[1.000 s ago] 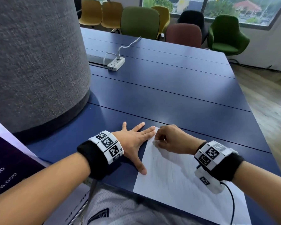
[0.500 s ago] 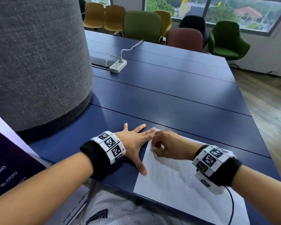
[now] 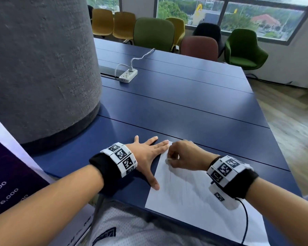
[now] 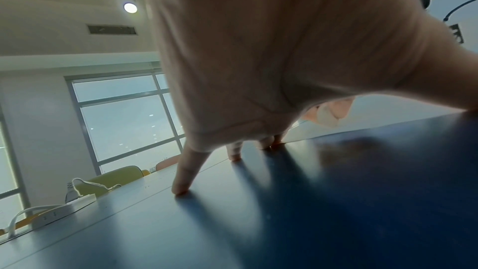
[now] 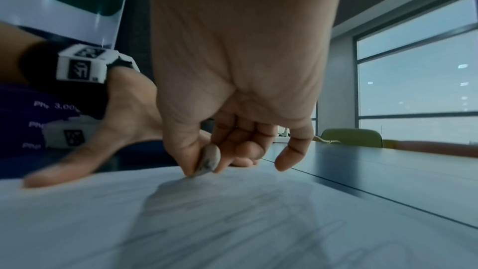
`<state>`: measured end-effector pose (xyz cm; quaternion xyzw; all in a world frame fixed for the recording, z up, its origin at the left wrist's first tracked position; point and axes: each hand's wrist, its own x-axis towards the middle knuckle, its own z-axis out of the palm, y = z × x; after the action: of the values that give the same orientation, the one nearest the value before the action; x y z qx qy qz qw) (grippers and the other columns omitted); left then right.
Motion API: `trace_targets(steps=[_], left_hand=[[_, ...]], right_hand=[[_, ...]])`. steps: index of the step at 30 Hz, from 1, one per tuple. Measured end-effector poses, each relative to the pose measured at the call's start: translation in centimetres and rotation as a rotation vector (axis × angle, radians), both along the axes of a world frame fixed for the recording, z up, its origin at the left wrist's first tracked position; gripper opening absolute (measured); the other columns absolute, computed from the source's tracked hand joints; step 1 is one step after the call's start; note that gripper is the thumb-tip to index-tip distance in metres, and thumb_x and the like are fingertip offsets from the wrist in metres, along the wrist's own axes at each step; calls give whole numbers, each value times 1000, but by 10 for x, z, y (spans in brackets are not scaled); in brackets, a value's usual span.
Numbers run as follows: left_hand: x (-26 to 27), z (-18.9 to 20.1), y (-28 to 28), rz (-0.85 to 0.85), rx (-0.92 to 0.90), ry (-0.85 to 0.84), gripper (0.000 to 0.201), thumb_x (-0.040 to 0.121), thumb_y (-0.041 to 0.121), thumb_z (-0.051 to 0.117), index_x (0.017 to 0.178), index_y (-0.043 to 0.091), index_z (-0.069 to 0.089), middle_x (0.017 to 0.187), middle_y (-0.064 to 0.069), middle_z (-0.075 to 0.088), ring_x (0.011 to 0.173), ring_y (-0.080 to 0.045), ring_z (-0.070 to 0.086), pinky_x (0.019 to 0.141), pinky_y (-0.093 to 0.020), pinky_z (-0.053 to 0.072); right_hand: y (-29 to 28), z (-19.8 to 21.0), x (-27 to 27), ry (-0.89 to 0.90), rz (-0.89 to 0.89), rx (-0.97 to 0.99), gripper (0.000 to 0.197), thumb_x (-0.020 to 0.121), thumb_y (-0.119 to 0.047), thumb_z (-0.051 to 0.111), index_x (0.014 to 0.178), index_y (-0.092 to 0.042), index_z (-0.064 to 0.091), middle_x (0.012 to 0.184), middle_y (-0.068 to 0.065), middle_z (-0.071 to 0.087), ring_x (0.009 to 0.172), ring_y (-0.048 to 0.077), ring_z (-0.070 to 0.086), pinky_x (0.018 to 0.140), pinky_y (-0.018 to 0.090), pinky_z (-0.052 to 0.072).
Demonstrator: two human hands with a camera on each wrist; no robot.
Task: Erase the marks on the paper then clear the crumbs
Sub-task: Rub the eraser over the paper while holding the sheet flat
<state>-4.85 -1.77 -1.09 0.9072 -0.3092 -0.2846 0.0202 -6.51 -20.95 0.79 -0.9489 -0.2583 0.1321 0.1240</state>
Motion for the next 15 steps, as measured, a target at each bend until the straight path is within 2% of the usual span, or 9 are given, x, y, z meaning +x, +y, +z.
trace_targets(steps=[2, 6, 10, 15], left_hand=[[0, -1, 1, 3, 0, 0, 144, 54, 77, 78, 154, 38, -18, 157, 29, -24, 146, -9, -28, 110, -72, -12], [0, 0, 0, -4, 36, -6, 142, 56, 78, 76, 155, 34, -16, 157, 28, -26, 147, -10, -27, 111, -72, -11], [1, 1, 0, 9, 35, -14, 142, 56, 77, 77, 155, 35, -16, 158, 27, -24, 147, -9, -25, 112, -70, -10], [1, 3, -1, 3, 43, -20, 141, 58, 77, 76, 156, 32, -15, 159, 25, -24, 148, -11, -24, 112, -71, -9]], right_hand=[[2, -1, -5, -5, 15, -4, 17, 86, -31, 63, 84, -16, 70, 84, -3, 70, 78, 14, 60, 78, 32, 50], [8, -2, -24, 154, 146, 17, 13, 84, -26, 67, 87, -15, 73, 85, -4, 70, 75, 11, 61, 73, 26, 53], [4, -1, -12, 58, 19, 33, 16, 86, -28, 65, 85, -14, 72, 82, -1, 71, 75, 15, 62, 73, 30, 53], [12, -2, -31, 201, 160, 32, 10, 83, -23, 70, 89, -15, 73, 87, -3, 71, 75, 10, 61, 71, 20, 50]])
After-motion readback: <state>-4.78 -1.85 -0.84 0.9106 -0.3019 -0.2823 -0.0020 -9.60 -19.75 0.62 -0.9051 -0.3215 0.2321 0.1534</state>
